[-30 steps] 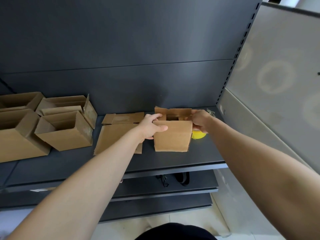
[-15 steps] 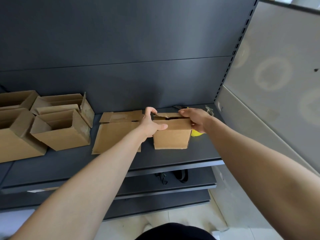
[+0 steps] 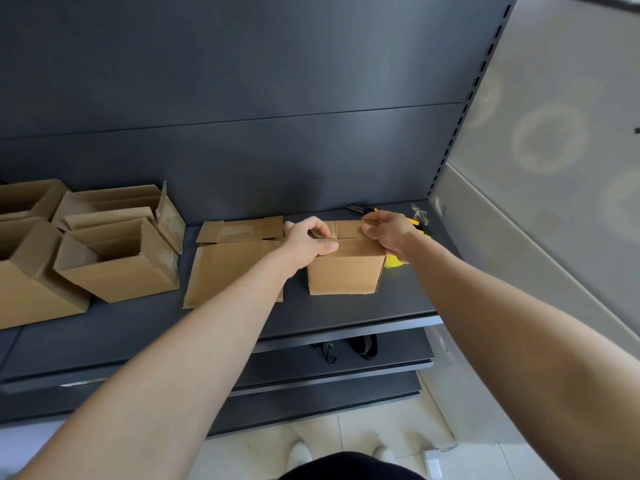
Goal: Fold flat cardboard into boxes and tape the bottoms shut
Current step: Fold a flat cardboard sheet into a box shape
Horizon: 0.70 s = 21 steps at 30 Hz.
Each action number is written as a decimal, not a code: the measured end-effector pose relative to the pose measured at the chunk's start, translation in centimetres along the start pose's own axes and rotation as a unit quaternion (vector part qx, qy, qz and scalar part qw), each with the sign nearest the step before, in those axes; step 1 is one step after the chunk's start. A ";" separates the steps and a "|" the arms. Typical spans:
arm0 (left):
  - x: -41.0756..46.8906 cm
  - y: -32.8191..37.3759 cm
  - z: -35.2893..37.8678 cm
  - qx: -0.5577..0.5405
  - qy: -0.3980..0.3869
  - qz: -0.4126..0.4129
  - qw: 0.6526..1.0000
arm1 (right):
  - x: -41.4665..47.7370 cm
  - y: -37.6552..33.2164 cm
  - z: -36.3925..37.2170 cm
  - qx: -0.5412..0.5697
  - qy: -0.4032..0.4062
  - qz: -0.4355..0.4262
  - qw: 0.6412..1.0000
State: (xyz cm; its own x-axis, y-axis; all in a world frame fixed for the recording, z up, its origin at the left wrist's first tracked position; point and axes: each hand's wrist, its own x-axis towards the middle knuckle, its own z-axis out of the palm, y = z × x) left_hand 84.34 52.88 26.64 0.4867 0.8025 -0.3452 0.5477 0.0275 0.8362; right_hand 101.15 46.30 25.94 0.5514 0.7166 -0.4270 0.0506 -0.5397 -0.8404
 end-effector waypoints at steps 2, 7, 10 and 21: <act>0.1 0.0 -0.2 -0.017 -0.007 -0.003 1.000 | 0.1 0.0 0.0 -0.010 0.002 -0.006 1.000; 0.2 -0.3 -1.2 -0.100 -0.043 -0.051 0.993 | 0.3 -0.1 0.0 -0.038 0.008 -0.013 0.999; 0.4 -0.4 -1.4 -0.126 -0.039 -0.070 0.989 | 0.3 -0.1 -0.1 -0.048 0.004 -0.016 0.999; 0.7 2.2 1.7 0.214 0.143 0.093 0.962 | 0.2 -0.5 -0.1 -0.055 -0.007 -0.023 0.998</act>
State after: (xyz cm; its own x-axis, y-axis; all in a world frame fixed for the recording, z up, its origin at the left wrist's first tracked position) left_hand 87.05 52.54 27.53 0.4297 0.9026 -0.0236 0.7286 -0.3312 0.5995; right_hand 101.35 46.68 26.28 0.5351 0.7475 -0.3936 0.1671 -0.5504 -0.8180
